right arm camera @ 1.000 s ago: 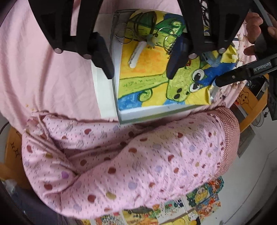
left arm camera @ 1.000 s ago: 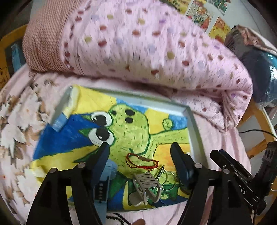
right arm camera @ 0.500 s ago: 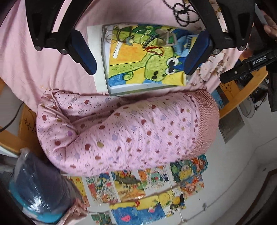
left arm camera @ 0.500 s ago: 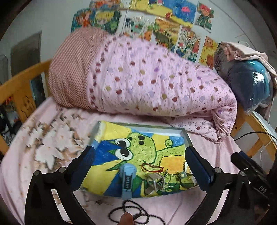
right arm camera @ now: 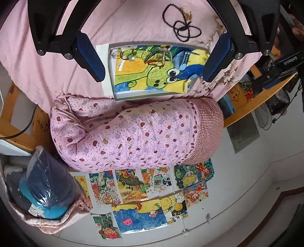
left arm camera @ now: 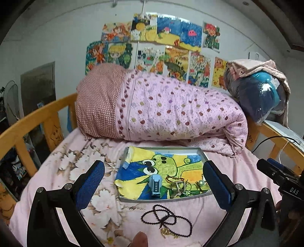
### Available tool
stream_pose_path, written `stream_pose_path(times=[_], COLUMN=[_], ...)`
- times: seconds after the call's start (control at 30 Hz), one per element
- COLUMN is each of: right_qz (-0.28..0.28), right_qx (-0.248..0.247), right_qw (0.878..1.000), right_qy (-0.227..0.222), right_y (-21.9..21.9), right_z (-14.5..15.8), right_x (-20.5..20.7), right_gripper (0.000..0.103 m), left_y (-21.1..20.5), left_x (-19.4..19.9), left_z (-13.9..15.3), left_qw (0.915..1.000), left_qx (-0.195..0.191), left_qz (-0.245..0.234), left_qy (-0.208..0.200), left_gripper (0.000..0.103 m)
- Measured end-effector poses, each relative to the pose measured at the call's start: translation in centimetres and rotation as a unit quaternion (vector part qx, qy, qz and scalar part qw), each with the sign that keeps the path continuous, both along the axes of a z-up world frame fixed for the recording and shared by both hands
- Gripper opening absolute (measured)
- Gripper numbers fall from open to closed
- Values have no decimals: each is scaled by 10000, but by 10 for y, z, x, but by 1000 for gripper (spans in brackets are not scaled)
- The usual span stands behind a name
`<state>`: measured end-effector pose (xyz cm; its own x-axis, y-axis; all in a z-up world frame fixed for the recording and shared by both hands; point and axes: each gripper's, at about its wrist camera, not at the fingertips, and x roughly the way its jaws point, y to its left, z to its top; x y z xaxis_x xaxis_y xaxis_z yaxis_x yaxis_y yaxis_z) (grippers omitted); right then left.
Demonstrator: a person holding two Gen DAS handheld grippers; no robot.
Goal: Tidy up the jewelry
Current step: 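Lift both open tools back from the tray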
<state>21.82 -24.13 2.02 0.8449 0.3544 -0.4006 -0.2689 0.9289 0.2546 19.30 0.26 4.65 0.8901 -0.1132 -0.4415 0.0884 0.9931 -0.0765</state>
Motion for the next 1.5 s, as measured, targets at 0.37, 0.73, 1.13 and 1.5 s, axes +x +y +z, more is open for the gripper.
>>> stream_pose_path(times=[0.37, 0.73, 1.13, 1.5], right_qz=[85, 27, -150, -36], right_qx=[-108, -586, -893, -994], right_qw=[9999, 9968, 9815, 9688], right_qy=[-84, 540, 1685, 2271], right_y=[6, 16, 16, 23], right_z=[9, -10, -48, -70], right_x=[-66, -95, -81, -62], right_gripper=[103, 103, 103, 103], left_y=[-1, 10, 14, 18], left_x=[-72, -108, -88, -38], left_z=[5, -20, -57, -99], left_qw=[9994, 9996, 9979, 9811], left_qx=[156, 248, 295, 226], left_qz=[-56, 36, 126, 136], left_qy=[-288, -113, 569, 1915], left_gripper=[101, 101, 101, 101])
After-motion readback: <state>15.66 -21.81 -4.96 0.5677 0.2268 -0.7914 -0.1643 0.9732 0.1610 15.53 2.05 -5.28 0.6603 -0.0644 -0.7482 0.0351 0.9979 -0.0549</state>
